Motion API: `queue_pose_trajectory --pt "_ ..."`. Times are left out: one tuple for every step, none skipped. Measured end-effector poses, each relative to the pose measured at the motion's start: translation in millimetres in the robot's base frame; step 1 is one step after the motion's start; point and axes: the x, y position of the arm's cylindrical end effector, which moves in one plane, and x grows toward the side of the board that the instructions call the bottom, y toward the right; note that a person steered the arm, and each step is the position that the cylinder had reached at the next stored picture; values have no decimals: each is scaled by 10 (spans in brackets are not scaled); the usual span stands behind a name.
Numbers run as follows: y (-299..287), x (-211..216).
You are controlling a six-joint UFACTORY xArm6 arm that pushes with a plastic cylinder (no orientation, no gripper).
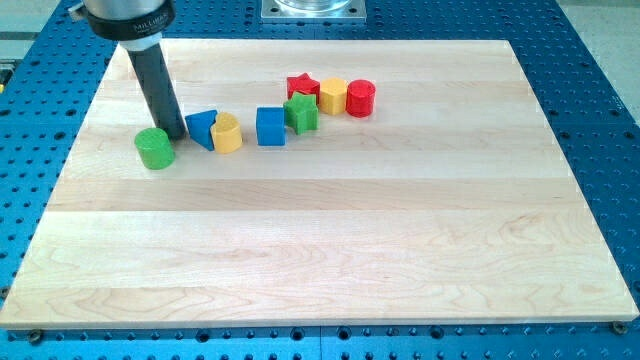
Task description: Slide the green circle into the blue triangle
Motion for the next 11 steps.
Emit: queue_pose_trajectory --pt "-460 225" --pt "-459 520" --pt "-75 537" --pt "96 526" --pt "101 496" --pt "161 757" --pt "295 742" --pt "376 666" --pt "395 578" --pt "495 601" --pt "503 689"
